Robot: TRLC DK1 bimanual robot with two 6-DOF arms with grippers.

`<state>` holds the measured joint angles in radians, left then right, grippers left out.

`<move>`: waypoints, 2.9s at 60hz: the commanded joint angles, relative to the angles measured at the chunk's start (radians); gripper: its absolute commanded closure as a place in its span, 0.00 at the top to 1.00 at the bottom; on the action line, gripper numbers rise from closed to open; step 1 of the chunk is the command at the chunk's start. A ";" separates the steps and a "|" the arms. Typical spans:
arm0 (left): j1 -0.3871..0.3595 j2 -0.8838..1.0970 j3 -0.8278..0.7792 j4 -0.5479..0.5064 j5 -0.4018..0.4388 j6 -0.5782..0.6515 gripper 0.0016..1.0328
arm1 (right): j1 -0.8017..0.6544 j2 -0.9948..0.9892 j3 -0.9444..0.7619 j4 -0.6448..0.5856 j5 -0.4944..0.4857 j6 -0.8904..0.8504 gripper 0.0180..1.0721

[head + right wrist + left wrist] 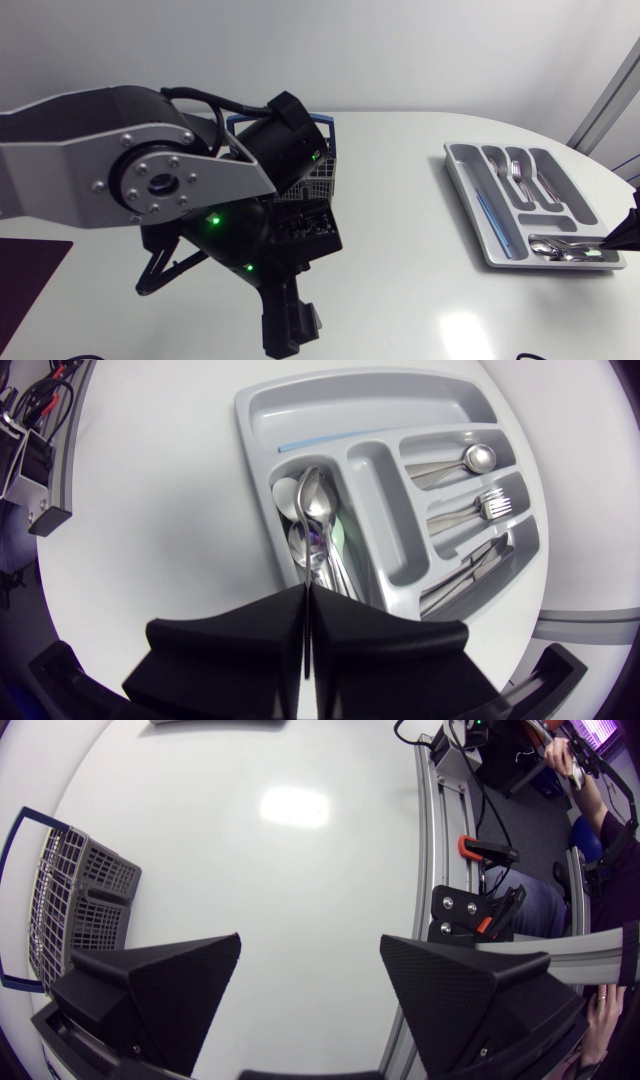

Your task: Unload the cutlery basket into the drawer organizer.

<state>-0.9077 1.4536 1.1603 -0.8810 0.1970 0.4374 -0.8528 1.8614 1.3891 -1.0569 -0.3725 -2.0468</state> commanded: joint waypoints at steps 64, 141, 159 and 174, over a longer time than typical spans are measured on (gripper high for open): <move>0.001 -0.090 -0.063 0.005 -0.045 -0.052 0.95 | 0.054 -0.025 0.007 0.095 0.014 0.037 0.83; 0.592 -0.625 -0.465 0.203 -0.080 -0.051 0.95 | 0.391 -0.757 -0.685 0.572 -0.163 1.014 0.95; 0.716 -0.748 -0.574 0.280 -0.080 -0.052 0.96 | 0.468 -0.858 -0.811 0.776 -0.025 1.297 0.95; 0.837 -0.829 -0.653 0.379 -0.080 -0.055 0.96 | 0.518 -0.995 -0.921 0.884 0.132 1.450 0.95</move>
<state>-0.0998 0.6487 0.5579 -0.5308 0.1219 0.3923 -0.3607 0.9188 0.5301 -0.2035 -0.2779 -0.6693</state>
